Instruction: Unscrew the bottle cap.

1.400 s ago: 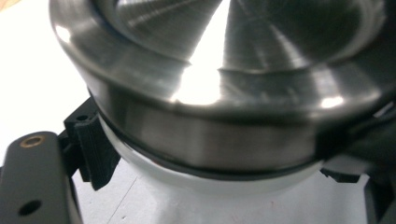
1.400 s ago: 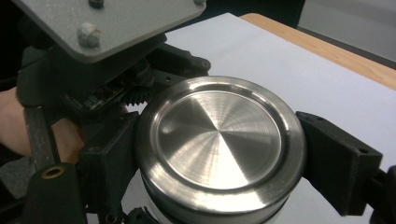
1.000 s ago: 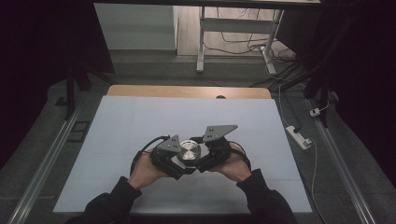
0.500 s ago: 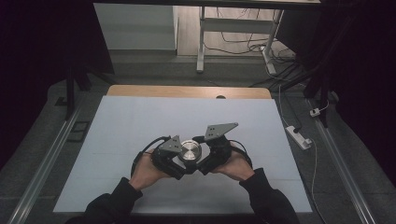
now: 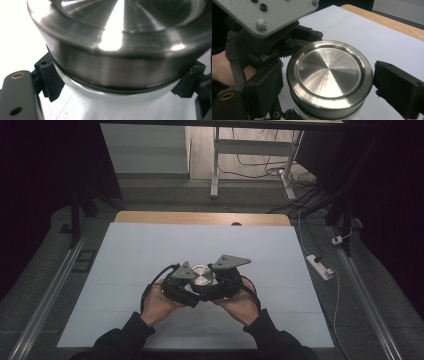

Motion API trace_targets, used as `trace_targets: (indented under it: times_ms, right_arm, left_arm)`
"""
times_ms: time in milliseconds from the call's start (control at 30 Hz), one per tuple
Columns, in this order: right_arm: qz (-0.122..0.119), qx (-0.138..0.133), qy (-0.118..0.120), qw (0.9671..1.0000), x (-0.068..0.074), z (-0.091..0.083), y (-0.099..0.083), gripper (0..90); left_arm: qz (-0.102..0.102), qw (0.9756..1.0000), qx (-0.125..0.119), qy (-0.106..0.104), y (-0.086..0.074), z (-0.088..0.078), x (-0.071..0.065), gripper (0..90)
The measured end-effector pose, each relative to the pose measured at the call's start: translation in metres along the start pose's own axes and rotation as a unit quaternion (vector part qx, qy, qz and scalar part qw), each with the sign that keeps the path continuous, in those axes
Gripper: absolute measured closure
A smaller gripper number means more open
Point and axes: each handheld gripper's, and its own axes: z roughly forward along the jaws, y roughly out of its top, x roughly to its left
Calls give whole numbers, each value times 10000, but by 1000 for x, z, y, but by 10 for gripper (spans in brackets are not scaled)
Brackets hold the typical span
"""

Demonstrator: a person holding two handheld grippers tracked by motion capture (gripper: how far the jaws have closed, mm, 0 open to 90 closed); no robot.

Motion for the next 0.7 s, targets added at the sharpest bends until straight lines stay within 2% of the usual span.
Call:
trace_targets:
  times_ms: [133,233,300,333,367,400,433,467,500,533,600,633,667,700]
  right_arm:
    - [-80,-4,-29,10000,1,1,-1,177]
    - [-227,-15,52,9997,0,-1,-1,184]
    - [-346,47,154,9993,0,-2,-1,185]
    - [-409,76,251,9988,-2,-2,0,185]
    - [-484,100,363,9981,-4,-3,0,186]
    - [-538,118,493,9973,-5,-3,0,186]
    - [-590,133,647,9961,-8,-4,0,186]
    - [-590,133,647,9961,-8,-4,0,186]
    - [-636,200,978,9930,-13,-5,0,186]
    - [-673,196,1147,9909,-16,-6,0,186]
    - [-719,193,1468,9864,-22,-7,-1,186]
    - [-719,193,1468,9864,-22,-7,-1,186]
    - [-869,210,1705,9813,-25,-8,-1,186]
    - [-869,210,1705,9813,-25,-8,-1,186]
  left_arm:
    - [13,10000,-67,-51,1,-1,-2,154]
    - [74,9999,-66,-104,1,-2,-2,155]
    - [165,9997,-42,-185,1,-3,-2,154]
    - [258,9992,-32,-303,0,-3,-1,154]
    - [258,9992,-32,-303,0,-3,-1,154]
    - [344,9984,-48,-454,0,-4,0,154]
    - [344,9984,-48,-454,0,-4,0,154]
    - [381,9979,-47,-512,0,-4,-1,154]
    - [437,9973,-39,-588,0,-4,-1,154]
    - [544,9958,-26,-733,0,-5,-2,154]
    - [596,9950,-15,-798,0,-5,-2,154]
    - [637,9943,-15,-853,0,-5,-2,154]
    - [690,9934,-6,-919,0,-5,-3,154]
    - [724,9925,-13,-987,1,-4,-4,154]
